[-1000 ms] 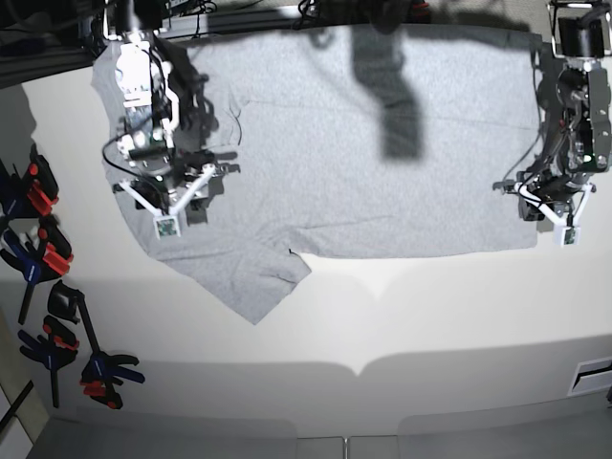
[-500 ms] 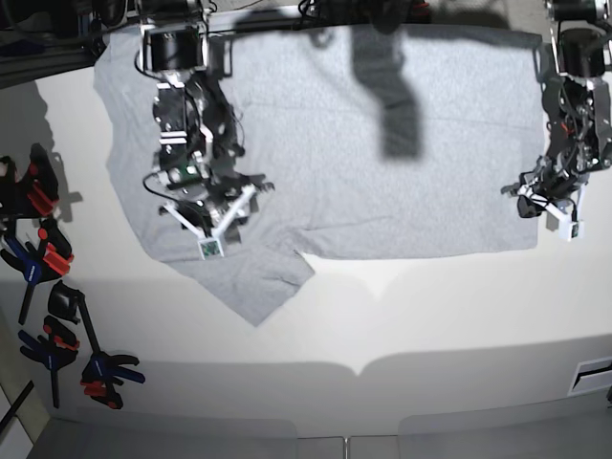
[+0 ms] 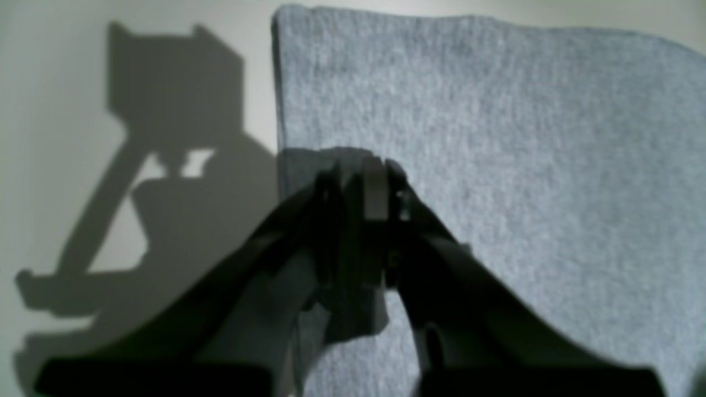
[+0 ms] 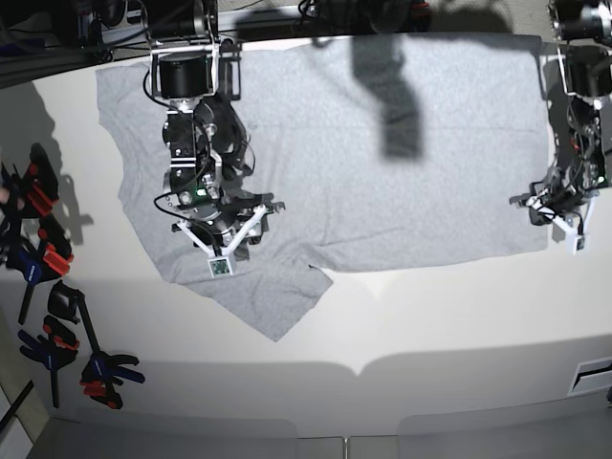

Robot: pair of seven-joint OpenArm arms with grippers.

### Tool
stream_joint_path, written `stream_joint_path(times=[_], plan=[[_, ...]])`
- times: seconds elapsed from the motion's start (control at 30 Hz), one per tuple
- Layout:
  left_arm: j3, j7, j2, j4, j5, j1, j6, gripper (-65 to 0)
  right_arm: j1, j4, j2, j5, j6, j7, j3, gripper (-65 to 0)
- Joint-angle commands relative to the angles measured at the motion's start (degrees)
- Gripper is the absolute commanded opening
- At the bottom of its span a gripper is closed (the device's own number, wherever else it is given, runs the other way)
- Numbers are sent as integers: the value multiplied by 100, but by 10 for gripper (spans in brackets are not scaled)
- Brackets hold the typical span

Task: Fold the T-shirt properly
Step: 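Grasp the folded edge with both grippers and lift it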

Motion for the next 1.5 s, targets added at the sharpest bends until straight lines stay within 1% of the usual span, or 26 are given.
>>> stream_joint_path(times=[0.0, 0.17, 0.33, 0.37, 0.47, 0.5, 0.57, 0.6, 0.63, 0.67, 0.73, 0.9, 1.0, 1.1, 1.17, 1.27, 1.3, 1.37, 1.43, 1.47], plan=[[-35, -61, -168, 68, -7, -205, 39, -589, 42, 44, -2, -9, 44, -319, 4, -359], [-35, -72, -315, 87, -9, -610, 39, -589, 190, 190, -4, -9, 42, -319, 4, -359], [-35, -820, -424, 92, 24, -835, 37, -589, 310, 490, -37, -9, 42, -332, 4, -359], [-35, -973, -426, 92, 120, -833, 39, -589, 321, 562, -37, -9, 42, -361, 4, -359], [-33, -852, -417, 90, 295, -815, 37, -586, 341, 723, -50, -9, 42, -529, 4, -359], [-33, -688, -420, 90, 295, -813, 37, -565, 339, 763, -48, -11, 42, -599, 4, -359], [-31, -529, -417, 83, 293, -817, -7, -483, 337, 820, -48, -31, 44, -671, 4, -359], [-28, -428, -420, 83, 293, -833, -136, -439, 337, 837, -48, -28, 52, -673, 4, -359], [-28, -275, -422, 83, 293, -839, -299, -410, 339, 846, -50, -26, 92, -669, 4, -359], [-28, -120, -420, 83, 293, -848, -470, -396, 348, 857, -48, -26, 151, -662, 4, -359], [-28, 2, -420, 83, 295, -848, -691, -394, 365, 866, -48, -24, 273, -662, 4, -359], [-28, -201, -420, 9, 295, -920, -688, -394, 382, 879, -48, -7, 306, -667, 4, -359], [-28, -420, -422, -549, 310, -1259, -691, -396, 382, 879, -48, -4, 306, -669, 4, -359], [-28, -669, -417, -1480, 485, -1766, -702, -396, 382, 879, -48, -2, 306, -688, 4, -359], [-28, -629, -420, -2181, 505, -2122, -872, -396, 382, 879, -48, -4, 308, -697, 4, -359], [-28, -492, -422, -2997, 256, -2487, -1342, -396, 385, 879, -50, 7, 308, -693, 2, -359], [-28, -549, -422, -3136, 138, -2518, -1421, -396, 382, 879, -44, 31, 317, -693, 4, -359], [-28, -684, -402, -3279, 48, -2514, -1421, -396, 382, 879, -35, 37, 391, -693, 4, -359], [-28, -745, -356, -3386, 111, -2500, -1419, -396, 400, 879, -35, 39, 415, -691, 2, -359], [-28, -824, -330, -3421, 247, -2470, -1414, -396, 402, 879, -35, 42, 435, -688, 2, -359]])
